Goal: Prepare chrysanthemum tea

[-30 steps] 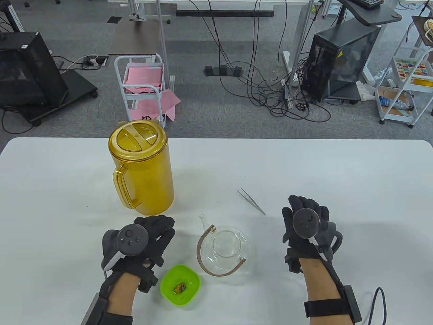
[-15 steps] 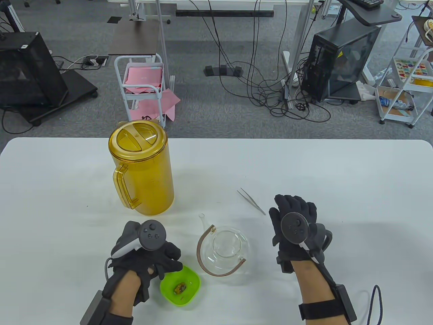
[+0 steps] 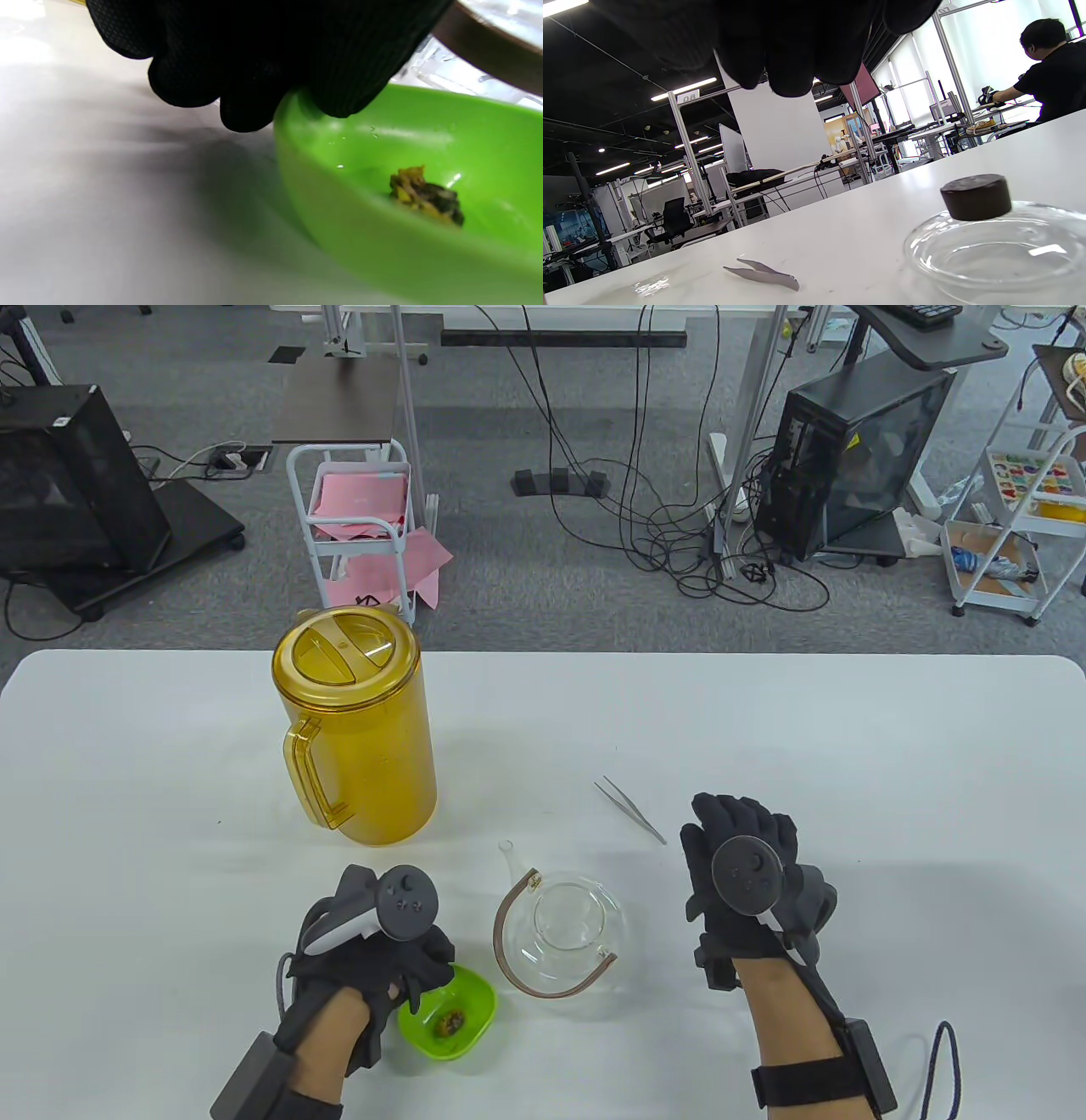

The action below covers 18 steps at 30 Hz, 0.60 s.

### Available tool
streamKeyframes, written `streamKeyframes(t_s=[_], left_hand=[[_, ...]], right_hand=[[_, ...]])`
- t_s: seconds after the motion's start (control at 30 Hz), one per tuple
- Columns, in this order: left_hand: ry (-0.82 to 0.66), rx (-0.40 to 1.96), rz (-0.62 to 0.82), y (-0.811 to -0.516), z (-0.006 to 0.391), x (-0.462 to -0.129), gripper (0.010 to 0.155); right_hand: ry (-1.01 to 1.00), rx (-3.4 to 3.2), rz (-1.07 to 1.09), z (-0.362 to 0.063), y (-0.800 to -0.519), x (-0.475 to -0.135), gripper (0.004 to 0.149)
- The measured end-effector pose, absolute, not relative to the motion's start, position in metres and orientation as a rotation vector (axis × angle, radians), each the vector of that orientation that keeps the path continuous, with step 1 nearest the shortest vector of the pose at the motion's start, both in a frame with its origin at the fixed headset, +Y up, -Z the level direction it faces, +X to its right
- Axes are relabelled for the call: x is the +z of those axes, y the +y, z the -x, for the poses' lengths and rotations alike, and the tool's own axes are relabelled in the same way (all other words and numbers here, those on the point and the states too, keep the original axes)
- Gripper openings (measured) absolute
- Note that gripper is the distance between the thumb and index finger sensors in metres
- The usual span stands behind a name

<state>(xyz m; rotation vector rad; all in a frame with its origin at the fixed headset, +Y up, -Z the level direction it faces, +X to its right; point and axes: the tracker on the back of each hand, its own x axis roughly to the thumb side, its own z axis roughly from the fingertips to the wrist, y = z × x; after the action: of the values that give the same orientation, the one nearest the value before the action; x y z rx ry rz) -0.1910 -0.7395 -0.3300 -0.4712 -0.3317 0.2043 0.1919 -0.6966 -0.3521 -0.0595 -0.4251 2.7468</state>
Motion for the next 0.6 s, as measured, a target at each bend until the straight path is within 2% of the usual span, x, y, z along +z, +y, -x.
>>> streamKeyframes(t_s=[0.13,0.23,0.33,0.43,0.6], left_hand=[[-0.288,0.254,0.385,-0.734,0.205,-0.335,0.04],[-0.214,0.335,0.256,-0.724,0.227,-0.337,0.041],[-0.145,0.411,0.035,-0.708,0.247,-0.335,0.041],[-0.107,0.482,-0.126,-0.691,0.257,-0.327,0.042],[-0.091,0.507,-0.173,-0.677,0.258,-0.32,0.042]], right_hand=[[-0.432,2.745,0.067,-0.195,-0.695,-0.353,0.053],[-0.437,2.746,0.061,-0.195,-0.695,-0.353,0.053],[-0.443,2.756,0.071,-0.198,-0.691,-0.355,0.053],[-0.433,2.763,0.08,-0.198,-0.686,-0.358,0.054],[-0.292,2.856,0.085,-0.18,-0.687,-0.375,0.057]])
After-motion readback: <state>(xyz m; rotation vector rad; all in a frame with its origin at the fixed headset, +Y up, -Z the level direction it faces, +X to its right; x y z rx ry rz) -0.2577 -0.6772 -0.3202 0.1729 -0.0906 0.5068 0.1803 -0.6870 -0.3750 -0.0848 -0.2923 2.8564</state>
